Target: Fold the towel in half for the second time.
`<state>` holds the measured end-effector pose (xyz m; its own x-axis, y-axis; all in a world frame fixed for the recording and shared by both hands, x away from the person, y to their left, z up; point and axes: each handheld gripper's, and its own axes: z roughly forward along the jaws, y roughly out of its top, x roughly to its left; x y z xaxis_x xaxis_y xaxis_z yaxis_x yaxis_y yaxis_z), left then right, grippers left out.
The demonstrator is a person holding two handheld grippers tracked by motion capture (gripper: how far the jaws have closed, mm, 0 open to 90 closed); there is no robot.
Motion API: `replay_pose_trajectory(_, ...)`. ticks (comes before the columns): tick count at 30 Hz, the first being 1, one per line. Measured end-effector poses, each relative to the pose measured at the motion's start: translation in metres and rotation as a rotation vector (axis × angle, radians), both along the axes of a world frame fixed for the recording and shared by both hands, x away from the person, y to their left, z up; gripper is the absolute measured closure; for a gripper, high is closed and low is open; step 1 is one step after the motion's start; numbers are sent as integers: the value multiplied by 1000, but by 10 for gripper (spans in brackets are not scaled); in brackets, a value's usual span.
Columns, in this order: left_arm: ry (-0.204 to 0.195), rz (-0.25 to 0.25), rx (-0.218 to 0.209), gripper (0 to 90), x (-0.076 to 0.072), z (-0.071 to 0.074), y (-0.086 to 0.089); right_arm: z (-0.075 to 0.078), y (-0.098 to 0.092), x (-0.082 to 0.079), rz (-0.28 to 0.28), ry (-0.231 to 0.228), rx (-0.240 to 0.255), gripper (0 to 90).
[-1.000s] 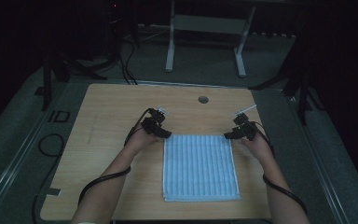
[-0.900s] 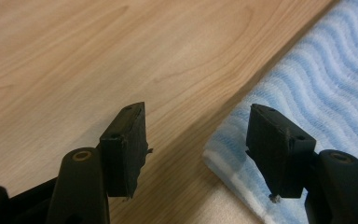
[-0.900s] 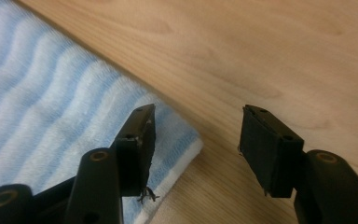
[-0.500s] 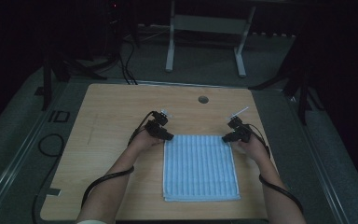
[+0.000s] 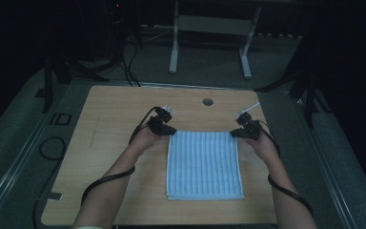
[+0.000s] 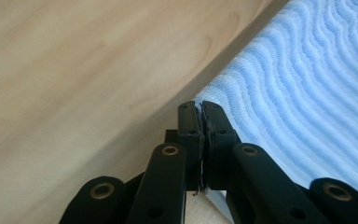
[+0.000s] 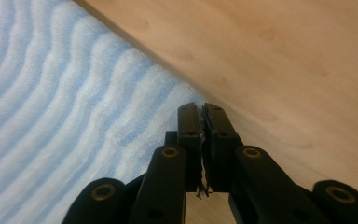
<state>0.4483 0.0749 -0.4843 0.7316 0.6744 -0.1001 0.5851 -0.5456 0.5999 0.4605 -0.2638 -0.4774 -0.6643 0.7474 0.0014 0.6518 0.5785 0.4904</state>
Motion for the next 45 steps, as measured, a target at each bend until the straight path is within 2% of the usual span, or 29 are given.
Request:
replay_pose_trajectory(1, -21, -8, 12, 873, -3, 5, 1, 4, 0, -1, 6, -6, 2, 867)
replay_pose_trajectory(2, -25, -9, 9, 873, -4, 8, 1, 8, 1, -2, 10, -42, -4, 868)
replay_pose_trajectory(3, -38, -14, 7, 872, -6, 13, 2, 11, 1, -4, 9, -56, 2, 868)
replay_pose_trajectory(5, -51, -9, -15, 872, -10, 23, 5, 19, 2, -6, 25, -72, 13, 867)
replay_pose_trajectory(7, -94, -14, -17, 872, -15, 34, 6, 29, 3, -11, 40, -102, 32, 867)
replay_pose_trajectory(13, -171, -19, -50, 872, -27, 65, 14, 63, 1, -28, 60, -193, 45, 867)
replay_pose_trajectory(14, -179, -28, -53, 872, -29, 68, 15, 69, -1, -31, 64, -209, 54, 867)
replay_pose_trajectory(15, -203, -32, -52, 872, -34, 72, 16, 73, -2, -34, 69, -222, 60, 866)
replay_pose_trajectory(18, -220, -65, -63, 871, -47, 75, 17, 79, -7, -48, 96, -253, 97, 866)
replay_pose_trajectory(21, -215, -91, -83, 870, -63, 69, 19, 72, -12, -66, 117, -267, 117, 866)
replay_pose_trajectory(25, -187, -124, -107, 870, -84, 54, 20, 51, -21, -94, 124, -259, 141, 865)
replay_pose_trajectory(29, -180, -161, -90, 869, -105, 38, 18, 30, -26, -118, 134, -233, 155, 865)
replay_pose_trajectory(31, -162, -174, -82, 868, -112, 29, 17, 19, -26, -128, 137, -216, 149, 865)
replay_pose_trajectory(32, -166, -173, -69, 869, -116, 25, 17, 16, -26, -131, 136, -207, 152, 864)
replay_pose_trajectory(35, -143, -186, -36, 867, -123, 10, 17, 2, -21, -142, 157, -183, 125, 864)
replay_pose_trajectory(37, -114, -193, -42, 867, -126, 2, 17, -6, -19, -146, 169, -177, 106, 863)
replay_pose_trajectory(38, -113, -193, -40, 867, -127, -1, 17, -10, -19, -147, 165, -161, 107, 863)
replay_pose_trajectory(40, -86, -195, -56, 866, -131, -8, 17, -14, -20, -149, 163, -149, 113, 862)
replay_pose_trajectory(45, -68, -208, -55, 862, -141, -19, 17, -20, -23, -149, 154, -123, 124, 858)
